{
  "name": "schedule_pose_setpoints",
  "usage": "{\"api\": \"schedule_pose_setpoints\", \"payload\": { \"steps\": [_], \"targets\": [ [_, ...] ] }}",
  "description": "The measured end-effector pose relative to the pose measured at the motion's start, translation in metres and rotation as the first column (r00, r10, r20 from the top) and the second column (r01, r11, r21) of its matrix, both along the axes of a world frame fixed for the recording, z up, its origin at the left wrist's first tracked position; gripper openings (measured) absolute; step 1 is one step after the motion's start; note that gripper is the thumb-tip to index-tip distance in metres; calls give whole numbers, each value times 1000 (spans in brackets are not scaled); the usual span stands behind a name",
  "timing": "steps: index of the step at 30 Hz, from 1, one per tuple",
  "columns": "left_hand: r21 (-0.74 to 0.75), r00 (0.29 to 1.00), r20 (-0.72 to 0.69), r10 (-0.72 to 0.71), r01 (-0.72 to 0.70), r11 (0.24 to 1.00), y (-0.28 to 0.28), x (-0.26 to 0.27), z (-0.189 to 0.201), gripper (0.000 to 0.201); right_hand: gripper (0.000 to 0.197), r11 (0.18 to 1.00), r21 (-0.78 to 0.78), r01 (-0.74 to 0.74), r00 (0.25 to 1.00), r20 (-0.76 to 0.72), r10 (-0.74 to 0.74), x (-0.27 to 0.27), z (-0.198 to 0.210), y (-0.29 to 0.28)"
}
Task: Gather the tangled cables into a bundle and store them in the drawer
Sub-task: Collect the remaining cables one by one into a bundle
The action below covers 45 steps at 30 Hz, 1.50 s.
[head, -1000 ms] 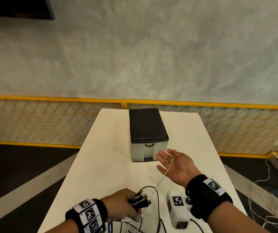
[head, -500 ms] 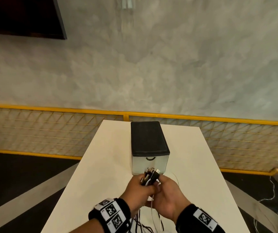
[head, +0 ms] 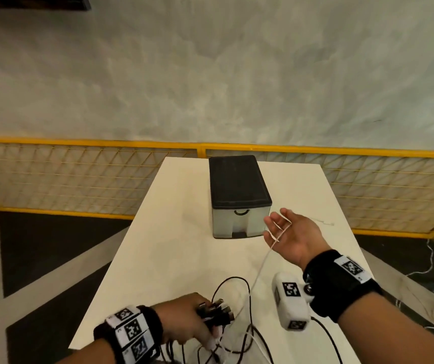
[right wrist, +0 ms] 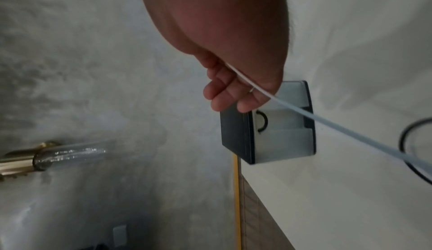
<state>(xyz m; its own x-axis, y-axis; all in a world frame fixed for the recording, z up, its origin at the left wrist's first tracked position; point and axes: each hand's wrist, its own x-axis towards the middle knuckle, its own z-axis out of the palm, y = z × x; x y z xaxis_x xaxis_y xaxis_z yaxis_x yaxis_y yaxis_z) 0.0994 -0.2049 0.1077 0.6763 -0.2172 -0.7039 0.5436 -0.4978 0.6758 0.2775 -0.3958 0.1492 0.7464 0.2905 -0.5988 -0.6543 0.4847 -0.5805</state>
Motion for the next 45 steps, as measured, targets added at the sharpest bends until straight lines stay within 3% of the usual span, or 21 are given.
{"api": "schedule_pose_setpoints", "payload": {
  "steps": [6,9,11,13,15,16,18,19,20,22,25,26,28,30,31,32,34,36,39,42,45],
  "targets": [
    [152,991,-88,-101,114,982,16,-2,-12,12,18,998,3,64,997,45,-64,2,-6,-21],
    [48,987,8,159,-159,986,20,4,-9,22,15,996,-87,-22,996,82,29,-8,-9,-21],
    [-136,908,62,415,-404,904,25,13,-1,30,17,945,-271,-183,965,133,225,-25,-17,-21],
    [-265,823,113,557,-515,815,28,24,13,19,20,756,-500,-423,816,152,557,-50,-28,-25],
    [-335,779,141,611,-543,770,29,34,31,17,23,413,-647,-641,515,37,857,-74,-41,-35],
    [-347,778,152,609,-535,770,27,37,41,14,30,176,-697,-695,310,-70,948,-84,-45,-41],
    [-366,790,186,585,-497,787,24,40,58,17,41,-282,-770,-572,-46,-313,949,-92,-51,-59],
    [-383,794,197,575,-477,791,21,41,65,19,41,-401,-780,-480,-105,-403,909,-92,-48,-67],
    [-406,796,212,567,-456,792,18,41,71,19,44,-439,-794,-420,-94,-443,892,-90,-41,-72],
    [-466,789,242,565,-416,781,10,40,80,19,64,-316,-883,-348,44,-352,935,-84,-20,-70],
    [-530,762,314,567,-355,770,-7,39,94,17,79,122,-972,-200,324,52,945,-73,27,-40],
    [-514,758,365,541,-320,796,-14,40,97,17,74,179,-983,-41,341,154,927,-71,41,-29],
    [-445,750,465,470,-261,857,-25,41,108,19,62,79,-942,326,351,198,915,-70,69,-15],
    [-429,711,527,465,-250,868,-31,41,120,19,53,-83,-855,512,370,132,919,-71,89,-14],
    [-436,694,547,469,-242,867,-33,41,126,20,52,-69,-836,545,333,140,932,-71,93,-16],
    [-441,676,568,470,-232,867,-34,41,131,20,54,28,-854,520,251,184,950,-71,96,-19],
    [-468,641,590,491,-225,855,-36,42,138,16,64,353,-918,183,130,378,917,-76,98,-18],
    [-517,597,570,564,-272,812,-38,44,143,16,79,574,-802,-167,193,544,817,-83,89,-7],
    [-548,528,585,616,-302,780,-40,50,149,37,85,699,-681,-220,207,668,715,-98,72,15],
    [-363,493,732,469,-300,882,-44,53,155,29,77,799,-573,-181,234,764,601,-109,71,33],
    [-192,447,847,288,-250,949,-42,56,170,23,43,817,-556,-154,240,781,577,-104,75,37]
  ]
}}
